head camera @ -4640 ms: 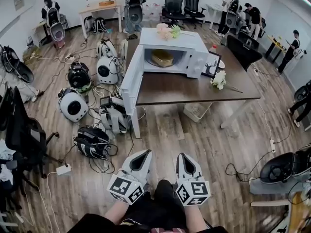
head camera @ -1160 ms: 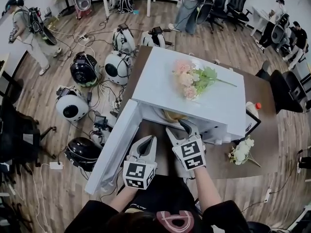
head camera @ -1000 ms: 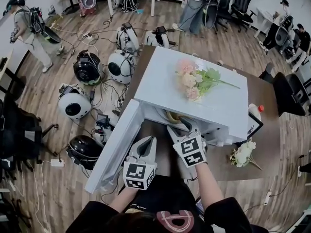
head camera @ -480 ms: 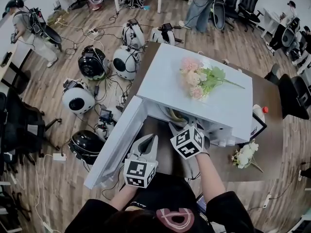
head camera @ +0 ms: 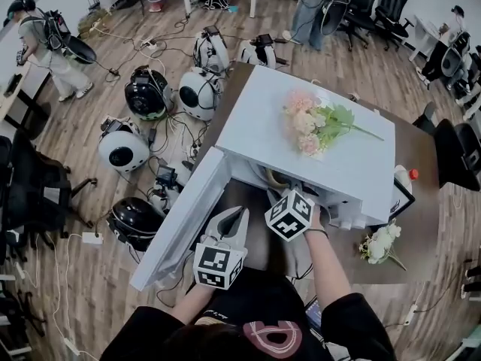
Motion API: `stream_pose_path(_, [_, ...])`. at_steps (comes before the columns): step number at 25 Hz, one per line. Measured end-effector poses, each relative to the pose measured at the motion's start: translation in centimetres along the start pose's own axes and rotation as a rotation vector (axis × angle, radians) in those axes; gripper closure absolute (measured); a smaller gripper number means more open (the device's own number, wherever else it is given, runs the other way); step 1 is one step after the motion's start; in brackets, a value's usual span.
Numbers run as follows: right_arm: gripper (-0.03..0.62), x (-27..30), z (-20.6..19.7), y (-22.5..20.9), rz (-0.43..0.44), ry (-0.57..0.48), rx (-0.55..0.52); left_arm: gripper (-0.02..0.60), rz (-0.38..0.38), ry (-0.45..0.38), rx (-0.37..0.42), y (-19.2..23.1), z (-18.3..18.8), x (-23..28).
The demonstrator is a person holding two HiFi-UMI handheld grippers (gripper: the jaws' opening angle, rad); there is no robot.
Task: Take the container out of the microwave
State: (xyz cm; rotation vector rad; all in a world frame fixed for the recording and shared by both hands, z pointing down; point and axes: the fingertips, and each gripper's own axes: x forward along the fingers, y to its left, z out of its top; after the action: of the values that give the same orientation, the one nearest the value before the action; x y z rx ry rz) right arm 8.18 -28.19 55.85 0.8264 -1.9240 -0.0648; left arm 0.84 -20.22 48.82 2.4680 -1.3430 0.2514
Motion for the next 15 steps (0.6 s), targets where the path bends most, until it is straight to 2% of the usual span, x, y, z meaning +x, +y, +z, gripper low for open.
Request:
stream_pose_path(6, [0.465, 0.52, -0.3, -0.2, 0.001, 0.055, -0.041, 0.572, 0.0, 0.004, -0.006, 0.28, 0.03, 0.07])
stream_pose_path(15, [0.5, 0.82, -0.48, -0.04, 0.005, 0.079, -0.057, 0.572, -0.005, -0.002, -0.013, 0.72, 0.0, 0.09])
